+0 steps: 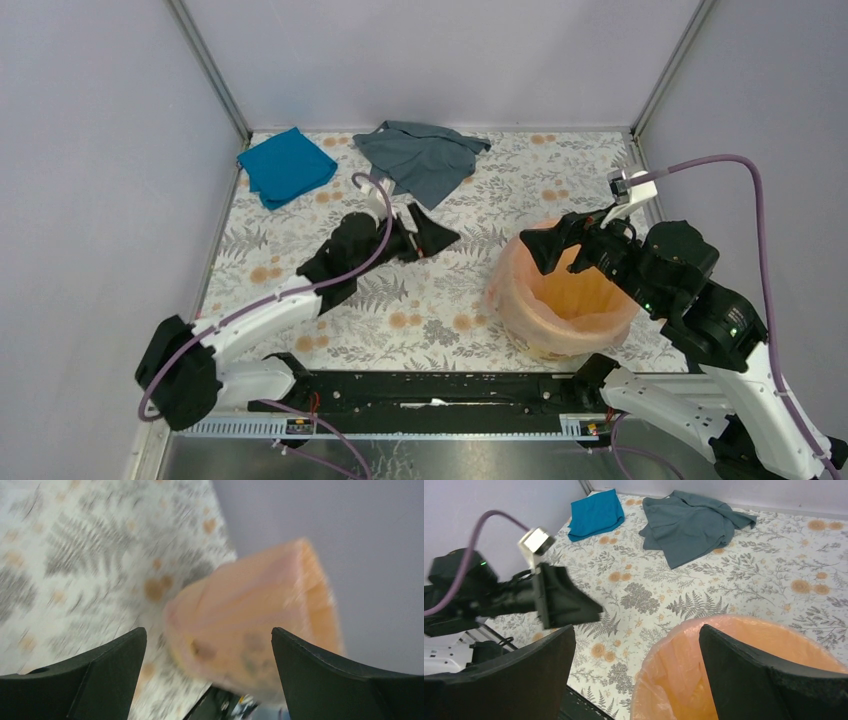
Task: Put the trash bags into the trash bin
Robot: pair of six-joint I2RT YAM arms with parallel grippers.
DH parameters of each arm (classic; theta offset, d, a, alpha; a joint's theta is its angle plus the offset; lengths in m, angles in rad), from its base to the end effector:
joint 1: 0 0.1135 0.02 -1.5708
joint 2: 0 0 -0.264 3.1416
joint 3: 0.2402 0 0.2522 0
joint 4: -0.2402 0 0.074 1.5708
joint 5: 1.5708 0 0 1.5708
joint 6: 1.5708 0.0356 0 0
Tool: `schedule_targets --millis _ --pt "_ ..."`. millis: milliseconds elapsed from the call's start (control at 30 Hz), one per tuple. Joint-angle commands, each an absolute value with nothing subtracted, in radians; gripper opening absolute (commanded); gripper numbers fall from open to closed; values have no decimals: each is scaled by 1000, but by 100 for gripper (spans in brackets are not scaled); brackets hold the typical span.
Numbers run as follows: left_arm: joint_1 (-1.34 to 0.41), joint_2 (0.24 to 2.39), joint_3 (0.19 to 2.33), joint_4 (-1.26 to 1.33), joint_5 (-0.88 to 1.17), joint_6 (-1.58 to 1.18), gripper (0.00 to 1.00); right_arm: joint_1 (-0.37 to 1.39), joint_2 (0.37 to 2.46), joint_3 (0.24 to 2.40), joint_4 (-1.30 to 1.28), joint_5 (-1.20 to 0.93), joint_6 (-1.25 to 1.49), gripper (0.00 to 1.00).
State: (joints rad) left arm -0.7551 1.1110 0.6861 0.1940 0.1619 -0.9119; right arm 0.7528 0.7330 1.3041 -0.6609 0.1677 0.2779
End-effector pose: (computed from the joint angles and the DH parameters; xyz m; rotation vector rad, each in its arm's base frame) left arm 0.1832 -0.1803 0.2788 -0.0286 2.0092 -1.2854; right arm 0.0815 0.0682 0.4633 -0.2720 1.6775 0.6394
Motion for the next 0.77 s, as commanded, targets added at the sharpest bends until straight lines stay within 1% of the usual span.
schedule_targets --millis 0,67,167,233,400,533,733 --pt "-791 812 728 -65 22 -717 99 758 741 1377 -629 235 225 100" --pt "-792 715 837 -197 -69 -630 99 758 752 1441 -658 282 217 100" --pt "-792 644 1054 -305 -173 -486 99 759 751 1526 -679 326 198 100" --pt "-791 640 1178 -351 -225 -407 99 758 741 1570 -675 361 188 100" --pt "-791 700 1434 -434 -265 -275 99 758 718 1627 -643 392 152 100" --pt "-792 723 1536 -436 -265 -226 99 758 717 1629 -628 431 155 100" --pt "-792 713 1550 -392 -281 -183 99 758 709 1563 -594 395 162 100"
